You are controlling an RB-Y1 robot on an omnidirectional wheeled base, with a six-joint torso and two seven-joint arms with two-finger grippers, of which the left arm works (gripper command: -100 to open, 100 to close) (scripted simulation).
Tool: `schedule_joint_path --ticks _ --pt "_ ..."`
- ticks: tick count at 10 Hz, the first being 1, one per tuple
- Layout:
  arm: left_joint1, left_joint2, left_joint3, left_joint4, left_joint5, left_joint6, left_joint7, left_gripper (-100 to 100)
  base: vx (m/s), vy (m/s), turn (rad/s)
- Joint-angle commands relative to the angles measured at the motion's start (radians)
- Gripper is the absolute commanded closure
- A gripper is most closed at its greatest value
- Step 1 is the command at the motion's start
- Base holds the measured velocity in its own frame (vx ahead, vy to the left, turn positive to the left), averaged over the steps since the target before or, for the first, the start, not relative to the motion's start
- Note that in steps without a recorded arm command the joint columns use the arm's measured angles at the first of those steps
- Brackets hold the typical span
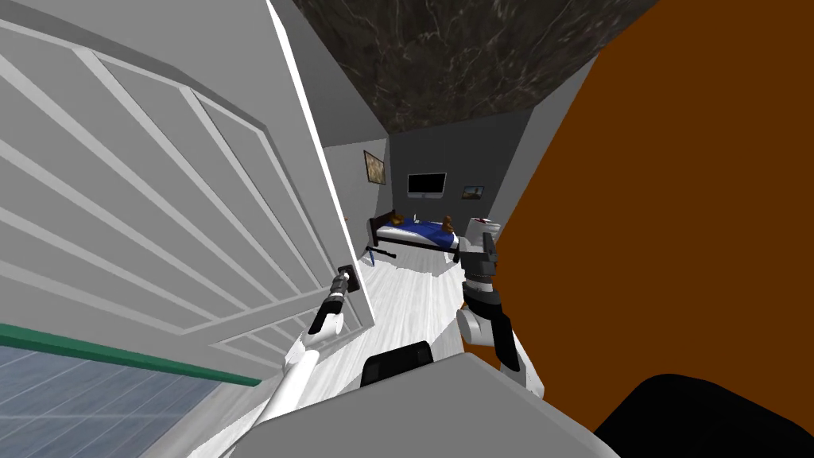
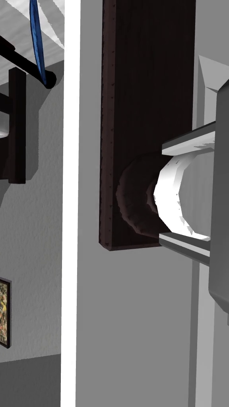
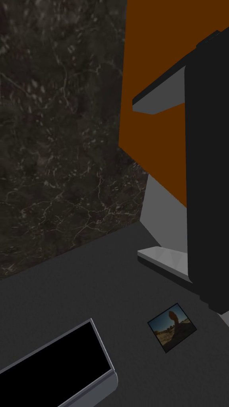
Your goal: Push the door open
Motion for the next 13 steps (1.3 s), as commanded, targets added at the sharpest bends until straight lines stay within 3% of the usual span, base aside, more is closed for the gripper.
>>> schedule_joint_path --ticks 1,13 --pt "-0.008 0.007 0.024 0.009 0.003 -0.006 -0.006 100 0.213 -0.042 0.064" --pt "-0.018 0.017 0.186 0.037 0.025 -0.013 -0.043 100 0.183 -0.065 0.068"
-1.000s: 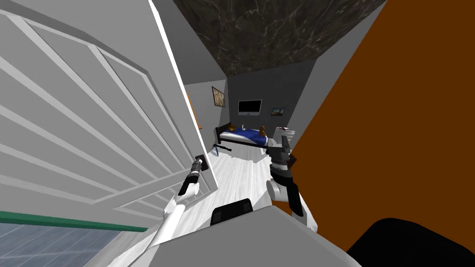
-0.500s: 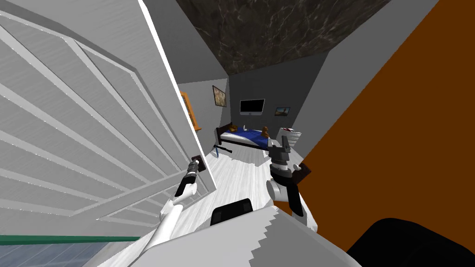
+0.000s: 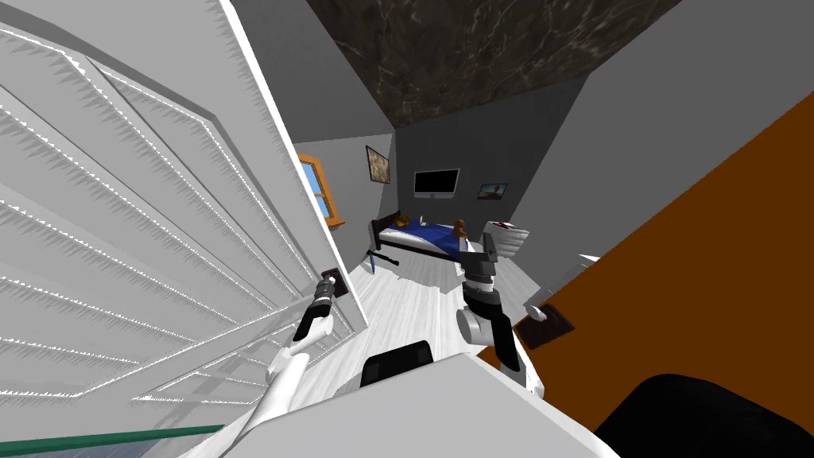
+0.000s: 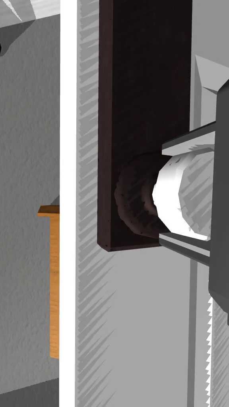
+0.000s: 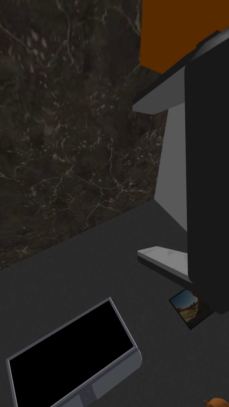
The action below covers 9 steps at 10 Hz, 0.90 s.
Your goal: Push the door open
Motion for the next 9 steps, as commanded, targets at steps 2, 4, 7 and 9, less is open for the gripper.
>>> schedule_joint_path --ticks 2,4,7,9 --pt "0.001 0.015 0.043 -0.003 0.007 -0.004 -0.005 100 0.214 -0.100 0.086" --pt "0.000 0.016 0.060 0.000 0.009 -0.004 -0.009 100 0.178 -0.053 0.059" --pt "-0.002 0.017 0.092 0.005 0.014 -0.005 -0.016 100 0.161 -0.064 0.058" --pt "-0.003 0.018 0.106 0.008 0.015 -0.006 -0.020 100 0.195 -0.069 0.056"
